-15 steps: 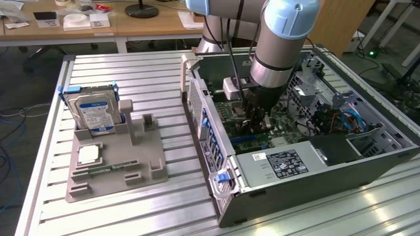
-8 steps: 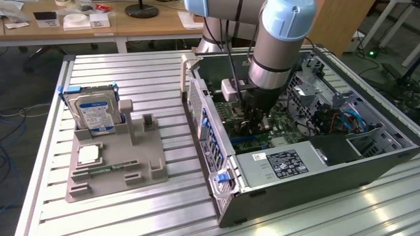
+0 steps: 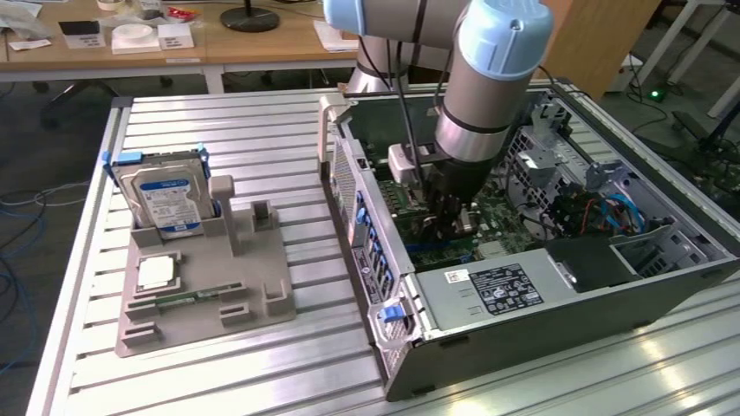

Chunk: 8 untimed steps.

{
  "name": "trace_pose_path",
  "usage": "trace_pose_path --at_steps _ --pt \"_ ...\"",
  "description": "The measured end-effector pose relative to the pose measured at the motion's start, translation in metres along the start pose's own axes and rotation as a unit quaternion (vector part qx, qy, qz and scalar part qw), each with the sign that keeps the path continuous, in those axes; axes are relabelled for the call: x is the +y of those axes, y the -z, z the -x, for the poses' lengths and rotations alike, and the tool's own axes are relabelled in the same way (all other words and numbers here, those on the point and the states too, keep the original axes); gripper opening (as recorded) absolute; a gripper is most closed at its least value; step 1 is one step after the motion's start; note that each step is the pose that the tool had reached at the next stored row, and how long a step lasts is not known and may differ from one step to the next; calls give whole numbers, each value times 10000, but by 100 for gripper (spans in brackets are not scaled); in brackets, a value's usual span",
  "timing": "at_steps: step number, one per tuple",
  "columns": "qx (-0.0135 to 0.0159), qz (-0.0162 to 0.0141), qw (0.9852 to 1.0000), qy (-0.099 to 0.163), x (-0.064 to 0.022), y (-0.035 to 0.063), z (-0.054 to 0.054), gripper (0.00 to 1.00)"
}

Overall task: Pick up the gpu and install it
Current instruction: 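Insert the gpu into the slot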

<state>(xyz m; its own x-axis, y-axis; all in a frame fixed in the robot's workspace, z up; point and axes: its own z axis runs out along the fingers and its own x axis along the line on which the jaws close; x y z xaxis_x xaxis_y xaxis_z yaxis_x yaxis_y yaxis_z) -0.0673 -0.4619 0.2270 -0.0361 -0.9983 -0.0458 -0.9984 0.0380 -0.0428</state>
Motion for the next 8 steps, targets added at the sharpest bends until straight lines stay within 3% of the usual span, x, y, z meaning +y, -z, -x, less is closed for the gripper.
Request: trace_pose_path --at_steps 8 --pt "1 -1 10000 3 2 -2 0 28"
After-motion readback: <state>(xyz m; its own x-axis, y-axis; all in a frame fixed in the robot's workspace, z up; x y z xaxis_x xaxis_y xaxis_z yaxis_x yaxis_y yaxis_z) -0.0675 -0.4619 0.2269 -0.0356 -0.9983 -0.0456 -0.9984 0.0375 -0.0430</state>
